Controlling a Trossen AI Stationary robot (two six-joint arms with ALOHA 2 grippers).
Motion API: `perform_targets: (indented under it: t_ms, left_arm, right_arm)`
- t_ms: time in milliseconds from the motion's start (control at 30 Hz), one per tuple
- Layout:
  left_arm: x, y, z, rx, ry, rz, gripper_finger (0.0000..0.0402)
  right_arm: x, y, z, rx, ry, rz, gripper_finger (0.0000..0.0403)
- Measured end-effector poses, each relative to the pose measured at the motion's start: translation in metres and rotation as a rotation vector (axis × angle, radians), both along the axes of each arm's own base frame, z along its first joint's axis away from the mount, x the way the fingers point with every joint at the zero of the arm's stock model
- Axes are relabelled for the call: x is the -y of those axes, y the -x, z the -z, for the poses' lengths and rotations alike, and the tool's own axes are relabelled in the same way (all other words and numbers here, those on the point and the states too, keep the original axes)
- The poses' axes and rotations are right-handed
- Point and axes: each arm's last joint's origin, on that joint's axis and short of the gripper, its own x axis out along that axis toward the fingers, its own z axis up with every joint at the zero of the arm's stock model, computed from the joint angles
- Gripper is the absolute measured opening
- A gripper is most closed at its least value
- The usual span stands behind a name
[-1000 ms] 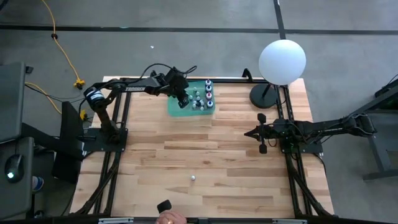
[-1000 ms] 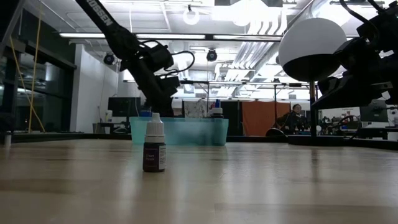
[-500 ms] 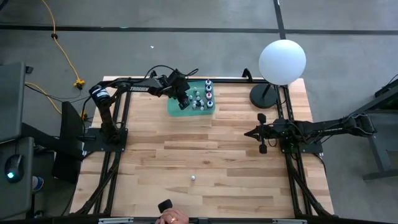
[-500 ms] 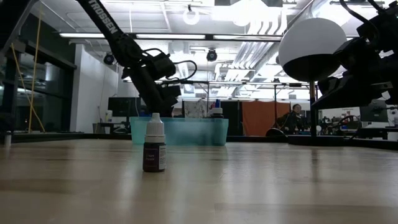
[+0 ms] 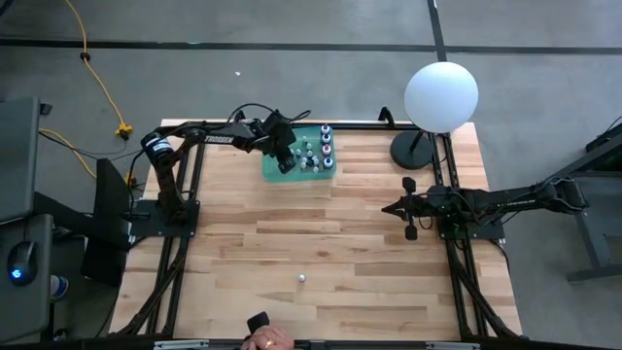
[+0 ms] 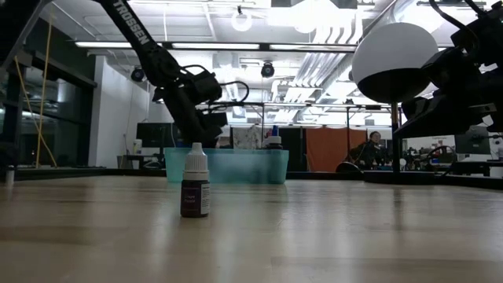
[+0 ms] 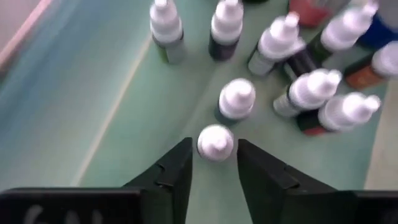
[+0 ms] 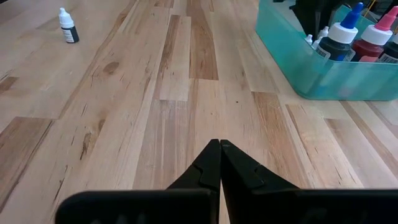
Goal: Pick & Place food coloring
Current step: Put the small red food coloring bottle into the blue transparent bin, then put the small black food coloring bottle into the blue transparent bin
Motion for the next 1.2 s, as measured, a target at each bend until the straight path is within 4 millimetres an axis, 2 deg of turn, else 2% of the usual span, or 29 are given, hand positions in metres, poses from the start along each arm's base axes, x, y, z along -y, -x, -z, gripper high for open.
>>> perform_targets:
  t_ms: [167,367,567,967,1100,1200]
  left_arm:
    - [0.000,0.000,-0.002,0.003,-0.002,0.002,0.0147]
    - [0.002,0.003,-0.010,0.007,-0.008,0.004,0.0162]
    - [0.006,0.008,-0.042,0.077,-0.079,0.022,0.0163]
    - [0.031,0.037,-0.130,0.348,-0.192,0.086,0.0163]
    - [0.042,0.043,-0.143,0.435,-0.120,0.191,0.0163]
    - [0.058,0.035,-0.145,0.467,-0.063,0.301,0.0163]
  right_arm:
    - [0.000,0.000,0.000,0.000,0.000,0.000,0.0000]
    - [0.000,0.000,0.000,0.001,0.000,0.000,0.0000]
    - [0.000,0.000,0.000,0.001,0.000,0.000,0.0000]
    - [0.000,0.000,0.000,0.000,0.000,0.000,0.0000]
    - [0.000,0.000,0.000,0.000,0.000,0.000,0.0000]
    - [0.000,0.000,0.000,0.000,0.000,0.000,0.0000]
